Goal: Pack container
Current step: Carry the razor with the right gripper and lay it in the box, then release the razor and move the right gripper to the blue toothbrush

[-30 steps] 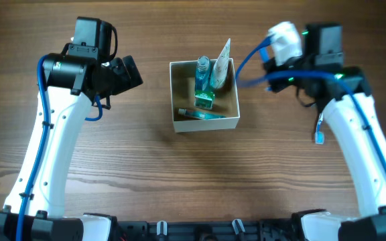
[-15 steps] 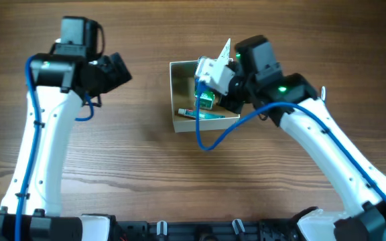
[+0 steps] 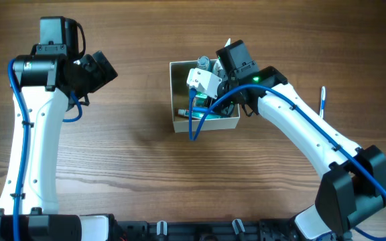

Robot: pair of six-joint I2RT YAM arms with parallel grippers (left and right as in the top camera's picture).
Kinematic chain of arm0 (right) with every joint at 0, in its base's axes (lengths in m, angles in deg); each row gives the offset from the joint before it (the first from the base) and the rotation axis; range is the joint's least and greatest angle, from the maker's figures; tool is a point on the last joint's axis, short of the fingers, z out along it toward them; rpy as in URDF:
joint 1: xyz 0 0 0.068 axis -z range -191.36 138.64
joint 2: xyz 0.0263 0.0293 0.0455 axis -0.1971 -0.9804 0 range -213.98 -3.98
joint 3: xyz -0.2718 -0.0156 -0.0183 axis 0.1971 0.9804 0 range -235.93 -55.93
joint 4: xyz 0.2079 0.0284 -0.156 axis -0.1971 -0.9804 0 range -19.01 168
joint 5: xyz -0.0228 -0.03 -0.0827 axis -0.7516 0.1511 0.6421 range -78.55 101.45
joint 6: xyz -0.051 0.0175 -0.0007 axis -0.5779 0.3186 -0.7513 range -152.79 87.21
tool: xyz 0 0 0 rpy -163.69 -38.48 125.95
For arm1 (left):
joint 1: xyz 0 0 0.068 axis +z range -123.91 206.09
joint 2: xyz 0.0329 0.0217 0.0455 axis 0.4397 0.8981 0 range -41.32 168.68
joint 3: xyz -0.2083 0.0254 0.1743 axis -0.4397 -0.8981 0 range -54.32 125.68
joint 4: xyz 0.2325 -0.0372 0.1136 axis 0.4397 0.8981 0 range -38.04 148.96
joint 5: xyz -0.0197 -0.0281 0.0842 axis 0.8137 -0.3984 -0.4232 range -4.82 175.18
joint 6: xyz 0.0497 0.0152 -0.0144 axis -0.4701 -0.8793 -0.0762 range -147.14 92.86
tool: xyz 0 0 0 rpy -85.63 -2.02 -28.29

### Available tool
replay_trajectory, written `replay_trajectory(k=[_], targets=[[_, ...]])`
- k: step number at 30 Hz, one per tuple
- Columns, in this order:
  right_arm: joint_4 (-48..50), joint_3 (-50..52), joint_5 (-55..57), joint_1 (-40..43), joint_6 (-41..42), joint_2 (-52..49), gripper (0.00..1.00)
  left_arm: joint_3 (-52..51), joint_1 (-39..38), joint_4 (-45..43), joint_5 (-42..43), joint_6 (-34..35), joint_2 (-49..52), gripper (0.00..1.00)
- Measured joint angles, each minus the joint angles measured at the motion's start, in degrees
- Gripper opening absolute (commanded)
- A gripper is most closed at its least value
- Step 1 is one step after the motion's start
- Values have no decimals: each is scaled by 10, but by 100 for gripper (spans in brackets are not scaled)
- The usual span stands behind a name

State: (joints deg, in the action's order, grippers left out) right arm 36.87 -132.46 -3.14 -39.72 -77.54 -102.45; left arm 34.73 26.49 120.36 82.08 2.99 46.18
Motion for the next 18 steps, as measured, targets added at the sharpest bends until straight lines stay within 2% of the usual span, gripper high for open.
replay_trajectory(k=[2,7,9,13,18], targets=[[1,0,0,0,5,0,61,0,0,0,0,0,0,100],[1,0,11,0,59,6,66,0,0,0,0,0,0,100],[6,0,41,1,108,25,72,0,0,0,0,0,0,100],[12,1,135,22,210,79,73,0,0,0,0,0,0,100],[-3,0,242,120,347,136,80,0,0,0,0,0,0,100]])
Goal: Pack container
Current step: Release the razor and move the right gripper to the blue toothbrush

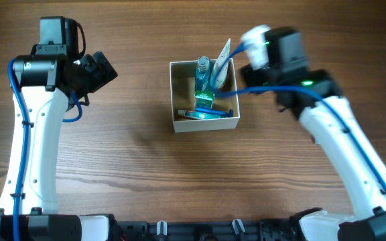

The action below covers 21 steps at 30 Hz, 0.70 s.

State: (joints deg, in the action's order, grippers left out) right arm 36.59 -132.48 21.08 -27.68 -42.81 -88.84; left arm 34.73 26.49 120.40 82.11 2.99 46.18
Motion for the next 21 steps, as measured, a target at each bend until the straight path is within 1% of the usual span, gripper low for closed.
replay_trajectory(k=[1,4,6,7,12,16,21], targets=[[-8,0,10,20,24,1,81,0,0,0,0,0,0,100],[-40,0,30,93,89,0,88,0,0,0,0,0,0,100],[-56,1,33,143,120,0,91,0,0,0,0,0,0,100],[-62,1,33,167,132,0,93,0,0,0,0,0,0,100],[-83,1,22,265,156,-9,94,0,0,0,0,0,0,100],[-83,1,-3,328,163,-46,94,0,0,0,0,0,0,100],[-81,1,-22,354,162,-130,94,0,0,0,0,0,0,100]])
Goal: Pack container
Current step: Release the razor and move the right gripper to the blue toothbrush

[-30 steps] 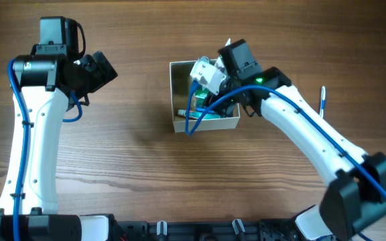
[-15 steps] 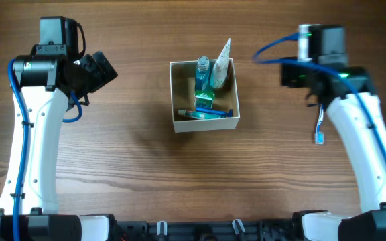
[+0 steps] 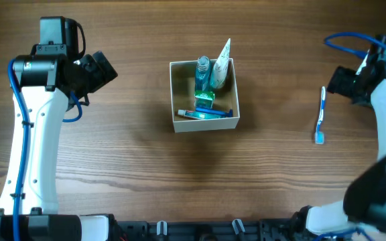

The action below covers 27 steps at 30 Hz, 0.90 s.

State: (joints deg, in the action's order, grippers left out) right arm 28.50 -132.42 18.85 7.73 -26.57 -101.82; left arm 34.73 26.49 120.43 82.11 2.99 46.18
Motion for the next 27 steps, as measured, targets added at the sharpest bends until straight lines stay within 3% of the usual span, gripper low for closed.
replay_trajectory(k=[9,27], targets=[[25,0,-10,0,0,-113,94,0,0,0,0,0,0,100],[56,0,-27,0,0,-177,94,0,0,5,0,0,0,100]])
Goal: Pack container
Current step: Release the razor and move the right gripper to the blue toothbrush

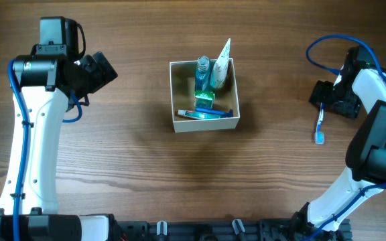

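Observation:
A white open box (pixel 205 124) stands mid-table. Inside it are a clear bottle (pixel 202 69), a white tube (pixel 222 65) leaning at the back right, a green item (pixel 205 100) and a blue stick-shaped item (pixel 210 113) along the front. A blue and white toothbrush (pixel 321 126) lies on the table far right, head toward the front. My right gripper (pixel 326 100) is at the toothbrush's far end; its fingers are too dark to read. My left gripper (pixel 103 69) hovers far left of the box, its jaws unreadable.
The right arm's blue cable (pixel 317 52) loops above the table beside the wrist. The left arm's white link (pixel 35 147) runs down the left side. Bare wooden tabletop (pixel 273 154) lies between box and toothbrush.
My right gripper has moved from the far right edge, up beside the toothbrush's far end, to a spot lower and further left, right at that end. The toothbrush, box and left arm are unchanged.
My right gripper was first down over the box's contents. Then it stood off the box's back right corner, with the tube leaning there. Later it was at the table's right edge near the lying toothbrush, and now it sits at the brush's handle end.

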Robot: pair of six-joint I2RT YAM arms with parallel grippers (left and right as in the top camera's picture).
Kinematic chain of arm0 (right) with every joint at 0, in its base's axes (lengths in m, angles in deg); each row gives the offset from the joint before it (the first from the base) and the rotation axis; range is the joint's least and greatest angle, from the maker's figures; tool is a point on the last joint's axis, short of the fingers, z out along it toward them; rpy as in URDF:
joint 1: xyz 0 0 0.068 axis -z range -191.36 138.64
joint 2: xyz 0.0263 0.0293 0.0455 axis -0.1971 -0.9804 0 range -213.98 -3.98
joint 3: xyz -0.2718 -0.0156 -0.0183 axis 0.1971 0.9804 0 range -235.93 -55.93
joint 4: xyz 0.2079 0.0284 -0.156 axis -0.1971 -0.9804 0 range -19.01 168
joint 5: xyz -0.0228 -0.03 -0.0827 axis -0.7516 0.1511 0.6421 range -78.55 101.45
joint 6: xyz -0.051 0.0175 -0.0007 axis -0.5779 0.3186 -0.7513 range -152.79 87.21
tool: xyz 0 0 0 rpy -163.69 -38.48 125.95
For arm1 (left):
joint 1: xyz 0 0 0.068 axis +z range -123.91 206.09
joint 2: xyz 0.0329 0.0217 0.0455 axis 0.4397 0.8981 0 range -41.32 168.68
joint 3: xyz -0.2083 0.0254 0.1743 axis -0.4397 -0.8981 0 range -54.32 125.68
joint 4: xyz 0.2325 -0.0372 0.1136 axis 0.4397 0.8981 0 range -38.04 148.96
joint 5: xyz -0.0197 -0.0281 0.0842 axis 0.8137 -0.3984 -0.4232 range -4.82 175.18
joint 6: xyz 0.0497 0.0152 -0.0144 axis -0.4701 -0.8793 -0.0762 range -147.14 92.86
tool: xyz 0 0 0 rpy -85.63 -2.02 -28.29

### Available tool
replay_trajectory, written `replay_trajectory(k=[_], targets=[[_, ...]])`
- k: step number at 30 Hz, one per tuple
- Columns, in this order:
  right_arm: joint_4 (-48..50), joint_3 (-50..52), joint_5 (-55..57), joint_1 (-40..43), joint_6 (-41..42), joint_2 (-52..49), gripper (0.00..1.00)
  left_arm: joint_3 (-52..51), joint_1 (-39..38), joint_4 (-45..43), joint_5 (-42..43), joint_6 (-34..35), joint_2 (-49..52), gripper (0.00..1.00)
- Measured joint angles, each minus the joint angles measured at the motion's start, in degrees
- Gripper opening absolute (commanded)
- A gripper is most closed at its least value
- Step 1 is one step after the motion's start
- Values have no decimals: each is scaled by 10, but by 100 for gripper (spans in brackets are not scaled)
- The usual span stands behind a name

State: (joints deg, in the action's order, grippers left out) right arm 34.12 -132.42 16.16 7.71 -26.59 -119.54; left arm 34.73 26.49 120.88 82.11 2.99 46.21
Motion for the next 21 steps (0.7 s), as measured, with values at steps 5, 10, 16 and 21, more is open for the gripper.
replay_trajectory(k=[5,10,16,21], targets=[[3,0,-13,0,-4,-3,94,0,0,2,0,0,0,100],[3,-2,-36,0,-9,-7,92,0,0,2,0,0,0,100],[3,-2,-37,0,-12,-7,80,0,0,2,0,0,0,100],[3,-2,-37,0,-14,-7,63,0,0,2,0,0,0,100]])
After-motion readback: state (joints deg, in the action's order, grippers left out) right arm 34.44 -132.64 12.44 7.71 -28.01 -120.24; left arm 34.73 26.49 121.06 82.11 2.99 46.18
